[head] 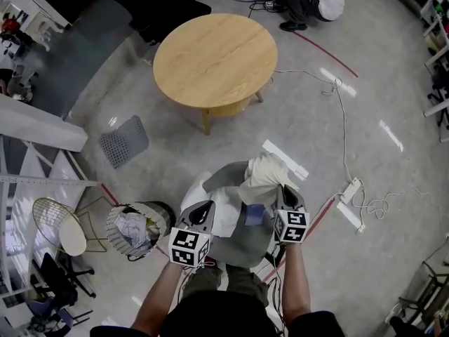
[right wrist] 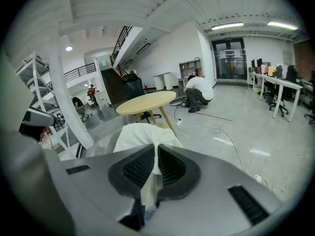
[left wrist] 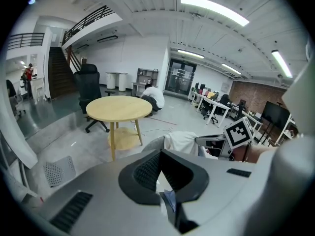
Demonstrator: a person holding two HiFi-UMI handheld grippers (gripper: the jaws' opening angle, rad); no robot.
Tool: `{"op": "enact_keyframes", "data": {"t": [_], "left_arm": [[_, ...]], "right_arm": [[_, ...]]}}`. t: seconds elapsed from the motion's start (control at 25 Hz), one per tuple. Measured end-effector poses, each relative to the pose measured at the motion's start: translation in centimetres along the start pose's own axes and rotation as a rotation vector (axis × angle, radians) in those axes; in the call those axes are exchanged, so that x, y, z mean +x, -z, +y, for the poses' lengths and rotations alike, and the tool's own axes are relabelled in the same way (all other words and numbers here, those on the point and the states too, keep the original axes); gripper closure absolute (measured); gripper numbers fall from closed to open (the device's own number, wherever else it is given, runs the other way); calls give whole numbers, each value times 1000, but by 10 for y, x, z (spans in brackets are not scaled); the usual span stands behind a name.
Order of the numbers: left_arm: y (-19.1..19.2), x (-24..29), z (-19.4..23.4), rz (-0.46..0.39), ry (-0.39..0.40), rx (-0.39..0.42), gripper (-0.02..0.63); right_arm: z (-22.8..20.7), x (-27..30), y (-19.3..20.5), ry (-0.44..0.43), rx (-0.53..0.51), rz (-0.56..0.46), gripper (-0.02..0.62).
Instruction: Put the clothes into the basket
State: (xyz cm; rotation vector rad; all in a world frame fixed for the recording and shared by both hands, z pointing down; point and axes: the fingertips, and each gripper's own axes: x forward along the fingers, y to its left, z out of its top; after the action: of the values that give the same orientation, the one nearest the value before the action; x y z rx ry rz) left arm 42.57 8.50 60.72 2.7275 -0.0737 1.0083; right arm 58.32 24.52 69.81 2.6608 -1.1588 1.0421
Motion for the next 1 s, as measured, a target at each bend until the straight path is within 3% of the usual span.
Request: {"op": "enact_keyframes", "data": {"t": [0.36,1.0], "left_arm": [[-2,-47,17,-65,-51,-25,600],[-21,-151,54,-248,-116,-40,600]], "right_arm": [[31,-27,-41,-50,-43,-92,554],[138,-135,-170,-149,-158,-406,554]]}}
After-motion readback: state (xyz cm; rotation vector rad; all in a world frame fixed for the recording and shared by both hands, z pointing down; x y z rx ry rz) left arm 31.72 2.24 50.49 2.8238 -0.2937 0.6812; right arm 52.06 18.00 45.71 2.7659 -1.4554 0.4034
